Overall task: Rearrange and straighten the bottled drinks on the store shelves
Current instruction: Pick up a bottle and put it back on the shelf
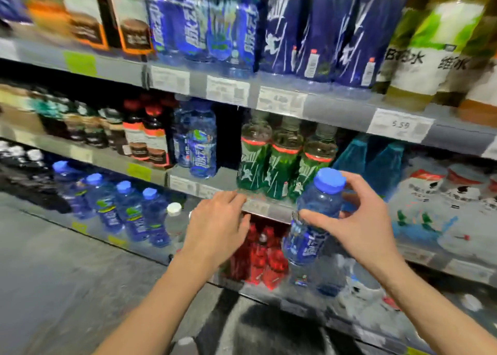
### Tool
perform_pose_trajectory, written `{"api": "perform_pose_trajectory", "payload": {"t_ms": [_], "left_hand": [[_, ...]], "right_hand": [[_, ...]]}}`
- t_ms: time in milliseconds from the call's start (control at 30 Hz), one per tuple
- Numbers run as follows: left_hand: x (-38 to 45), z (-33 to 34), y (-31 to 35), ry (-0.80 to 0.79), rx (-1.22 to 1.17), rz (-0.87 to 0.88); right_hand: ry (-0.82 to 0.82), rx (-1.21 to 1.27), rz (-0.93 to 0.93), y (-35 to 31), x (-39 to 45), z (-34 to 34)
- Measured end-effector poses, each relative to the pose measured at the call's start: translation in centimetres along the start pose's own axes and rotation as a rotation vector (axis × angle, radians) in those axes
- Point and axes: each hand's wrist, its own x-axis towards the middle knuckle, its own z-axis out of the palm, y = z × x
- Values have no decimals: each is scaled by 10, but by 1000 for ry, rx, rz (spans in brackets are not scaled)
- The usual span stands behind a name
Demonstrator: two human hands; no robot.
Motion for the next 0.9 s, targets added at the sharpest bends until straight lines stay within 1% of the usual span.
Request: {"api": "perform_pose_trajectory", "payload": {"t_ms": [133,200,333,433,533,700,900], "left_hand": [[-8,7,-32,-26,-41,-120],[-6,8,-42,-50,-27,-135],[0,4,-56,-45,-23,-153],[1,8,-66,-84,-51,-201],[4,12,-72,-111,-83,-226],[9,12,-78,-124,-114,-262],[13,12,-85,-129,-128,-276]], "right_hand": [[-47,-75,-99,-22,32,46],[-50,-108,-138,-32,49,67],[-56,-143,-190,-44,82,102],[-77,-182,-220,-51,101,123],[-85,-228,-256,-54,114,140],[-46,-272,-279,-55,130,161],[-16,-331,-290,-53,144,170]]}}
